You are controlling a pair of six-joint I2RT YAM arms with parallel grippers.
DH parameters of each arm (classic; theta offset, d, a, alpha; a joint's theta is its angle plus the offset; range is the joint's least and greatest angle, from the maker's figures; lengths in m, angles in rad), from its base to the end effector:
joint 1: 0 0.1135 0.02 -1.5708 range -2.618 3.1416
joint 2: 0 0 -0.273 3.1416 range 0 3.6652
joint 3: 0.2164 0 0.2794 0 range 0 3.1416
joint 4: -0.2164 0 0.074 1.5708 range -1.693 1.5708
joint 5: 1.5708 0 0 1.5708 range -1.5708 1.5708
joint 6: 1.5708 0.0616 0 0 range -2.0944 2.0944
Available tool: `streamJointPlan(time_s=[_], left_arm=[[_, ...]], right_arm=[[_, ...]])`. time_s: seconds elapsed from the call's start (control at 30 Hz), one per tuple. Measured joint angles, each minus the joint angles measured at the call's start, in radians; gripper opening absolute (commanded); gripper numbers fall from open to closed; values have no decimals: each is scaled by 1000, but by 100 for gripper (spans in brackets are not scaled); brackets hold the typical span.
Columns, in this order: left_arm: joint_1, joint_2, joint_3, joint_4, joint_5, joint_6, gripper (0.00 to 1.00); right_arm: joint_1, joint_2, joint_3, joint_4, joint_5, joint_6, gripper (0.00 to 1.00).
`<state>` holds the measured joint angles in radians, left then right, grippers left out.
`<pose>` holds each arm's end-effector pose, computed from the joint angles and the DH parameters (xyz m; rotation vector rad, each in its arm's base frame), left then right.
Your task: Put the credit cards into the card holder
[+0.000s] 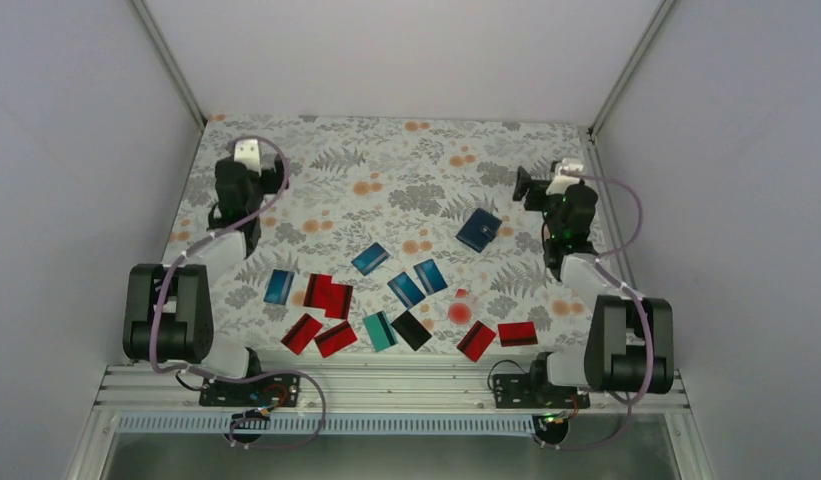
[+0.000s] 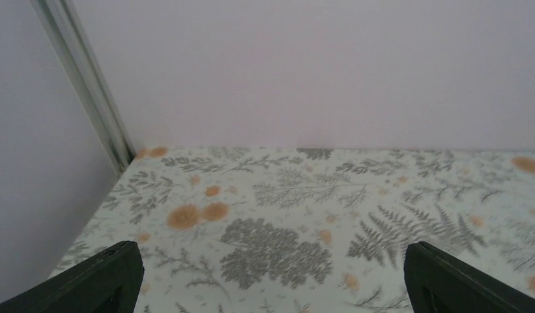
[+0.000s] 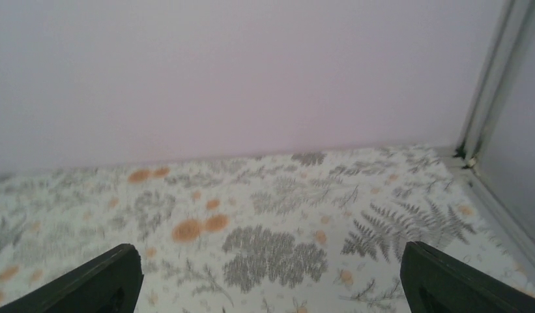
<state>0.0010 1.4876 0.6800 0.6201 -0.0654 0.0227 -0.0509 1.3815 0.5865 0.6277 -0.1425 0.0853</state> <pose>0.3624 0.0044 0.2046 -0.0285 1.7582 0.0747 0.3357 -0.0083 0.2064 0.0137 1.7386 0.1491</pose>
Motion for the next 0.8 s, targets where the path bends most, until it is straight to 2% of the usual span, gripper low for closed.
streamJointPlan(time_s=[0.23, 0.4, 0.57, 0.8], left_arm=[[-76, 27, 322, -460, -9, -171, 100], [-141, 134, 509, -747, 47, -288, 99], [-220, 203, 577, -924, 131, -347, 83], [-305, 276, 653, -1025, 317, -372, 78]], right_arm=[[0, -76, 211, -368, 65, 177, 100], [0, -79, 267, -602, 14, 276, 99], [0, -48, 289, -803, -101, 346, 93], [0, 138, 346, -965, -274, 403, 78]])
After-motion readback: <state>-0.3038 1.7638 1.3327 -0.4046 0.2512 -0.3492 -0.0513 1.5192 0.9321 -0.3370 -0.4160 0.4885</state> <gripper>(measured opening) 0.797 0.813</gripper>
